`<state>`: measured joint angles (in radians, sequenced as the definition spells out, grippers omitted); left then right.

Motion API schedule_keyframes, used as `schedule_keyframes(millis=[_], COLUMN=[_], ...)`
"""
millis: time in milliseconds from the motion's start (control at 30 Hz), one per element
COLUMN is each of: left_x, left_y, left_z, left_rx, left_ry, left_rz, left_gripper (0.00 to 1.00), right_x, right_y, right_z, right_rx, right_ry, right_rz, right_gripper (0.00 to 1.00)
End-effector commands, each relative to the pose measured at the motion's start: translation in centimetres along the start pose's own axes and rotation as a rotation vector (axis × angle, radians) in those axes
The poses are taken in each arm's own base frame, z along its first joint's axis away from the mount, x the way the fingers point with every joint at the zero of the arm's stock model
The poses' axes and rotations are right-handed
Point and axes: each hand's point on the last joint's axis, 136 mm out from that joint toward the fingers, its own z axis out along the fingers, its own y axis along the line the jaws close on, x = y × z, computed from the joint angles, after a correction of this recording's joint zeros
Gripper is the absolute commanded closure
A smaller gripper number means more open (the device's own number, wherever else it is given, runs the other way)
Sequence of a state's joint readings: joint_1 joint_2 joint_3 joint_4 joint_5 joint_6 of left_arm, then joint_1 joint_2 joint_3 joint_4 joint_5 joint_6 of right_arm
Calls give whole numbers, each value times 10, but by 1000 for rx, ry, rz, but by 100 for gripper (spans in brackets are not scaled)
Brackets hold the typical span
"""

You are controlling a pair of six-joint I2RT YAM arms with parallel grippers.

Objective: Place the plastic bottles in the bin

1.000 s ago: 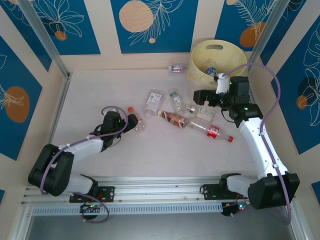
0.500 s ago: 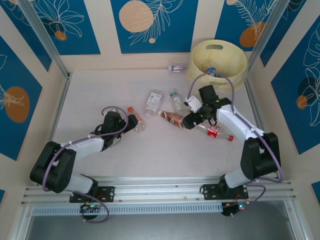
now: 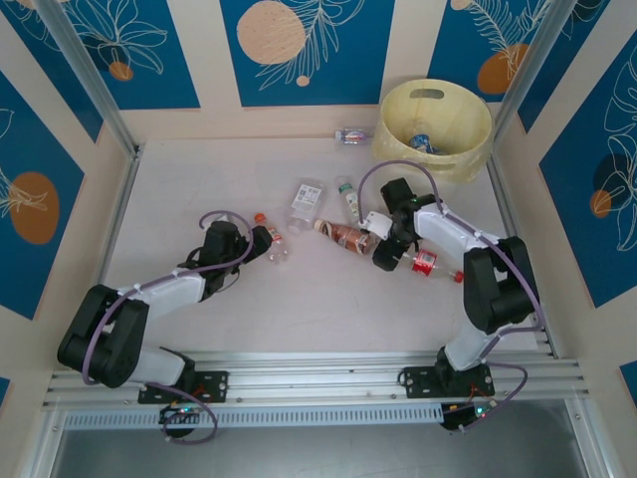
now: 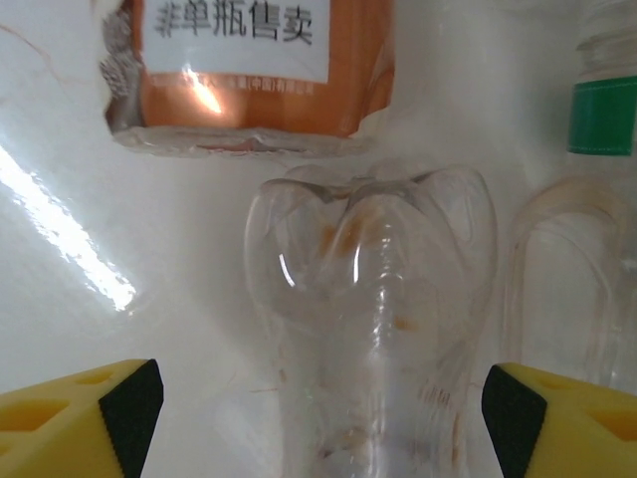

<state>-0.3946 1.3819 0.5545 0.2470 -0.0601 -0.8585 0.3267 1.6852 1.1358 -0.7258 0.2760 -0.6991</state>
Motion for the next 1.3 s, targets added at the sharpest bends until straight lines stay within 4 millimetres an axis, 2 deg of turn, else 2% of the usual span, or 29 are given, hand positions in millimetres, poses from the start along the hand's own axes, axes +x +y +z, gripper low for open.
schedule_keyframes(millis=[0,200,400,467,567,667,933,1067,1267], left_x=[-9,-9,-7,-8,-8,-8,-8,-7,-7], left_y=[3,5,6,6,6,6,3,2,-5], left_z=[-3,-3,-4,-4,-4,-4,-1,1,4], left_rx=[-9,-12,-14,-13,-12,-12,-1,5,24], left_ry=[-32,-35,-33,-33,-33,-34,-23,-16,-2], left_rz=[-14,-14,-16,-15,-16,-16,-18,-23,-22], left_gripper=[0,0,0,0,0,0,0,0,0], right_x=[-5,-12,-6,-4,-5,-10,-8,-19,-42], right_y=[-5,-7,-7,-8,-8,-2,4,1,-5], right_z=[6,24,47,53,51,42,9,-22,-81], right_rx=[6,-9,5,18,30,34,83,143,250], right_ry=[17,25,61,69,69,37,-3,-112,-335], right_rz=[-94,-119,-124,-128,-118,-117,-59,-31,14], right_gripper=[16,19,23,30,35,45,58,60,66])
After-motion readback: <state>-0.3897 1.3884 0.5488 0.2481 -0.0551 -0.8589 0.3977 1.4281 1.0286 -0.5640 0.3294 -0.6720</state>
